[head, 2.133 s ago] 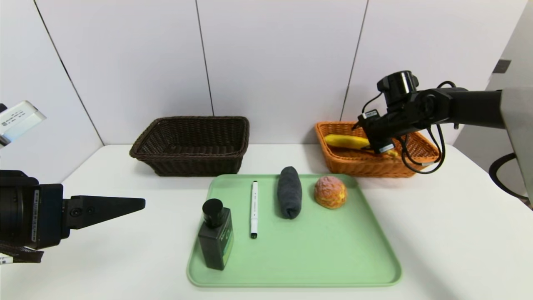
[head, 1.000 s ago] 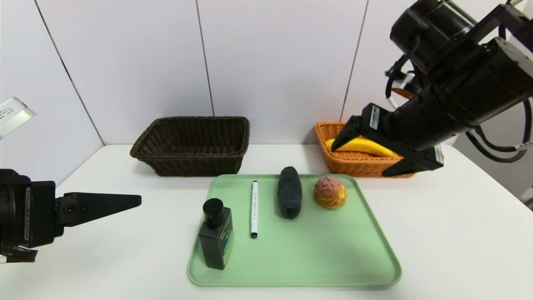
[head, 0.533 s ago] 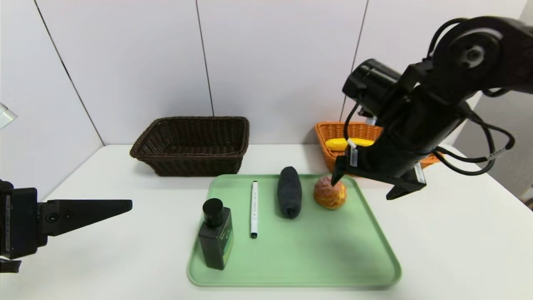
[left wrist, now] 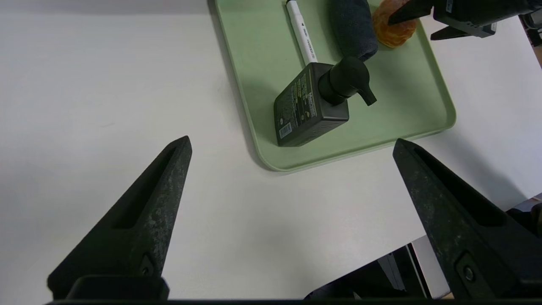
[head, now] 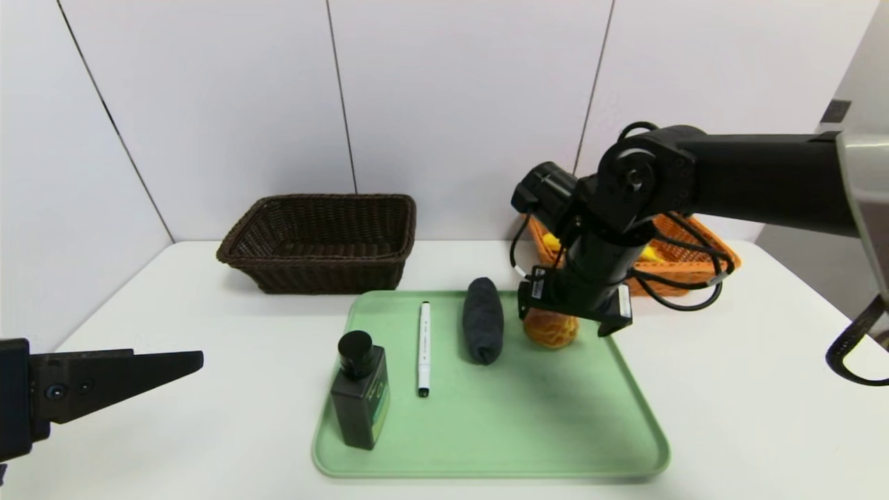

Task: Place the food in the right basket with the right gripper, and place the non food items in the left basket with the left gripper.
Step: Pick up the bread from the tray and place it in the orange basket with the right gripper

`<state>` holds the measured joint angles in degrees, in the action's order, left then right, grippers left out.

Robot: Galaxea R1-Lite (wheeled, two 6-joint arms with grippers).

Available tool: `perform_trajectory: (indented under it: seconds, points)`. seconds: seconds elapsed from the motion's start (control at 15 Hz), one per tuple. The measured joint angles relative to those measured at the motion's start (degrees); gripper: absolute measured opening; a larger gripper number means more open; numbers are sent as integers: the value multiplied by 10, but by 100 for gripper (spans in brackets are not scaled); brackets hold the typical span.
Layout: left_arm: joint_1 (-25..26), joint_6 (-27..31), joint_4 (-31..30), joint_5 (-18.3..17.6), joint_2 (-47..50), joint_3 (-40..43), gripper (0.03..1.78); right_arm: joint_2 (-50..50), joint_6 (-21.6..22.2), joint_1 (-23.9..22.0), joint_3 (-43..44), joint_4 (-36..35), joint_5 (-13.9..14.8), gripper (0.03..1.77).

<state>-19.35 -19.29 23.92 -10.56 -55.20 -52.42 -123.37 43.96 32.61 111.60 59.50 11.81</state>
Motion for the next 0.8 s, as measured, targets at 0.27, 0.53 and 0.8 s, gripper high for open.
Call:
perform_trajectory:
  seconds: [0.27,0.53,0.8]
  points:
    - [0,2,0,-1,5,2,169,-24,-5,-1,1,-30,30,169]
    - [0,3,-1,-2,6,5,169,-40,-5,-4,2,-47,62,169]
    - [0,3,-1,-3,7,8,169,-52,-5,-5,1,-71,64,170]
